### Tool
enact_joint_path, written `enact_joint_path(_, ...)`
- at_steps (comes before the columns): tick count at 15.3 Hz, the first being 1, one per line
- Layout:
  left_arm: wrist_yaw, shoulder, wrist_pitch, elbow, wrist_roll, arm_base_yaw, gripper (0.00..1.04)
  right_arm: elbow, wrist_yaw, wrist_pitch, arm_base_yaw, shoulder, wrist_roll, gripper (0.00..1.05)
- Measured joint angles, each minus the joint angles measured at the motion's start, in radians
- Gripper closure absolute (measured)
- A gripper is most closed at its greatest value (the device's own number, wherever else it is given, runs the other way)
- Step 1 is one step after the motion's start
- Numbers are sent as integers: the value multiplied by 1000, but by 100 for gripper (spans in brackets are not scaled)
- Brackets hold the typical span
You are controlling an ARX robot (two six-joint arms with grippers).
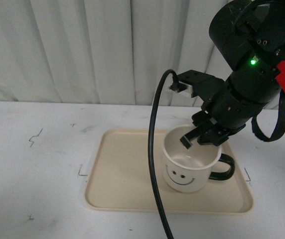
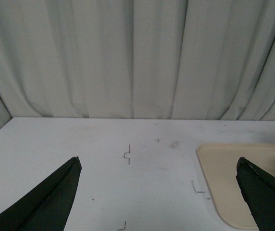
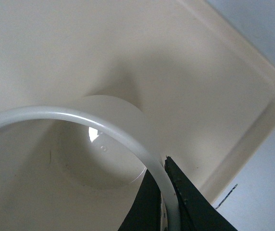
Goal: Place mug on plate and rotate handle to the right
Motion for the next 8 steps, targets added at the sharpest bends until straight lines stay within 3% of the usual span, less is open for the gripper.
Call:
enact_joint_path(5,0,0,0,0,0,0,7,123,-87,-149,-18,20,-529,102)
enact_joint_path(8,0,0,0,0,0,0,7,193,-168,-246,-14,74,-609,102)
